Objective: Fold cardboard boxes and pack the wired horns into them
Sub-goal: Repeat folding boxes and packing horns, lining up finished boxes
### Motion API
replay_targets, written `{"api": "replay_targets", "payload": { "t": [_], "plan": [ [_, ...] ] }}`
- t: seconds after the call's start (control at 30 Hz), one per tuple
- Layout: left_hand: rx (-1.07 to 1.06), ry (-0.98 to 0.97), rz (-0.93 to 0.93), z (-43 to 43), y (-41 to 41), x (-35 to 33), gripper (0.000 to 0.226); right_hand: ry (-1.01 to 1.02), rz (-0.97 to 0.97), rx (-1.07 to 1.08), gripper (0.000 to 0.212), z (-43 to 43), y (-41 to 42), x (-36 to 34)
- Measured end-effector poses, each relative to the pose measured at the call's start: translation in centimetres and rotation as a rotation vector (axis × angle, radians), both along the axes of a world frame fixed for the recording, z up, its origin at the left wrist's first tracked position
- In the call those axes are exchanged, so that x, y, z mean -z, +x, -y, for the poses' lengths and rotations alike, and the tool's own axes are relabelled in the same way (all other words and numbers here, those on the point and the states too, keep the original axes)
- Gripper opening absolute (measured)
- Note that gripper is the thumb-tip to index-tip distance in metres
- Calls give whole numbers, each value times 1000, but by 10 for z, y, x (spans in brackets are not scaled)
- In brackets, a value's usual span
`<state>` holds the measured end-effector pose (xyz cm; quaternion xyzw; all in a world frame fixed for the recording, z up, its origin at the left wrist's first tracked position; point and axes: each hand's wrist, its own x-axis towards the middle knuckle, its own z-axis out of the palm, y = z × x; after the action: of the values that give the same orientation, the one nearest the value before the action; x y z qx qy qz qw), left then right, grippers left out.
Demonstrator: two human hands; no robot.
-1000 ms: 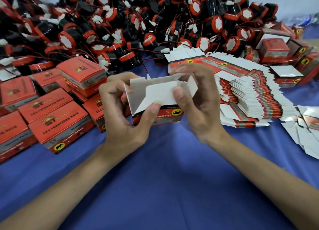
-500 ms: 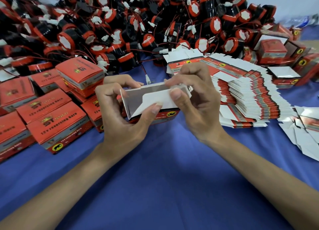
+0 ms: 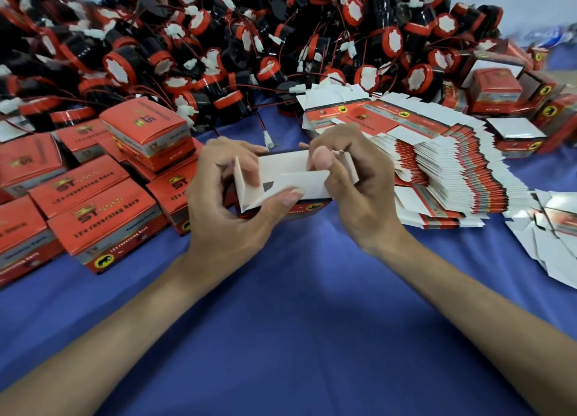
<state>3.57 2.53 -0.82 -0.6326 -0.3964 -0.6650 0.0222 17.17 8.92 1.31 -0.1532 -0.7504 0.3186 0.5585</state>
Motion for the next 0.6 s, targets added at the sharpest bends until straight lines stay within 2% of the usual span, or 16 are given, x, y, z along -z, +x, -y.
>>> {"api": "replay_targets", "payload": {
  "t": [0.1, 0.17, 0.27, 0.33, 0.43, 0.53, 0.6],
  "plan": [
    [-71, 2, -72, -3, -4, 5, 41, 44, 48, -26, 61, 1, 1, 3],
    [-73, 9, -65, -6, -5, 5, 50, 38, 67, -69, 67, 1, 0, 4],
    [-22, -3, 30, -9, -5, 4, 59, -47, 77, -179, 70, 0, -2, 9],
    [-13, -21, 69, -8, -5, 6, 51, -144, 64, -223, 69, 2, -4, 13],
    [-38, -56, 18, -4, -6, 6, 32, -348, 40, -280, 64, 4, -6, 13],
    [-53, -106, -17, -1, -4, 3, 32, -516, 30, -347, 64, 3, -7, 11],
    [-27, -129, -26, -1, -2, 2, 30, -574, 49, -370, 55, 1, -8, 12]
  ]
}}
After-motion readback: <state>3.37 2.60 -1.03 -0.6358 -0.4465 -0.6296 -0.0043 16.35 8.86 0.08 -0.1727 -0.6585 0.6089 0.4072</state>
